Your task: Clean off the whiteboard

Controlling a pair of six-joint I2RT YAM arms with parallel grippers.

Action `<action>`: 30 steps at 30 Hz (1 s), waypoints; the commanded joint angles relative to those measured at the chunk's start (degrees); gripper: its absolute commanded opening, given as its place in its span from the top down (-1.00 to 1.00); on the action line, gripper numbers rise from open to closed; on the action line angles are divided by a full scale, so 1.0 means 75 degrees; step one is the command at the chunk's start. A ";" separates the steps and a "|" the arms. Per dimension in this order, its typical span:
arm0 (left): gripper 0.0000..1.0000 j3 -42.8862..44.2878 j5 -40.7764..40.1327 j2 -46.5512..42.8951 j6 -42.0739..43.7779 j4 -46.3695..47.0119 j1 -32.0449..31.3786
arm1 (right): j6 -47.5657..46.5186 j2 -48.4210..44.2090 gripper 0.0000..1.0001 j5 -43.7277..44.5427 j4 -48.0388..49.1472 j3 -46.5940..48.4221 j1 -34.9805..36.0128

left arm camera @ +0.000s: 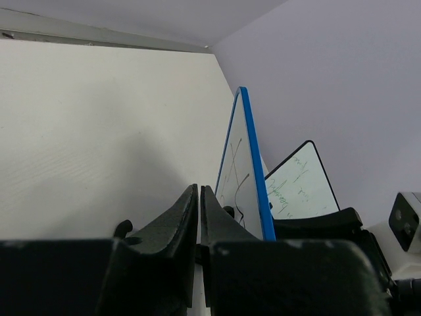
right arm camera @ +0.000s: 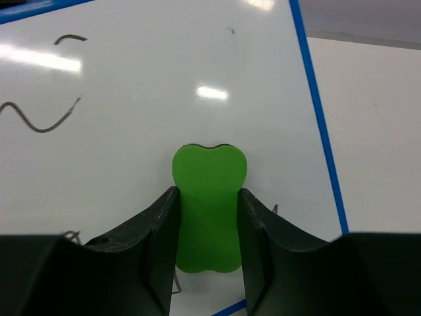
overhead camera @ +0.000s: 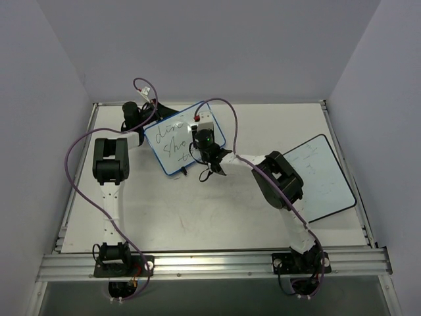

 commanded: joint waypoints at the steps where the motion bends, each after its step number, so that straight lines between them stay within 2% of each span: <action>1: 0.74 0.0315 0.0145 -0.0009 0.0189 0.0254 -0.0108 | -0.0139 -0.0121 0.90 0.0307 -0.0375 -0.0302 -0.0393; 9: 0.74 0.0280 0.0157 -0.0009 0.0201 0.0254 -0.0073 | -0.0128 -0.0191 0.91 0.0073 -0.0316 -0.0372 -0.0487; 13: 0.74 0.0280 0.0169 0.0002 0.0224 0.0266 -0.0073 | -0.0023 -0.0507 0.90 -0.0501 -0.0304 -0.0197 -0.0615; 22: 0.81 0.0221 0.0215 0.0026 0.0236 0.0441 -0.0038 | 0.0856 -0.0368 0.91 -0.2562 -0.0656 0.0940 -0.1682; 30: 0.93 -0.0048 0.0227 0.0120 0.0248 0.0910 -0.0085 | 0.0962 -0.0051 0.91 -0.2963 -0.0762 0.1561 -0.1717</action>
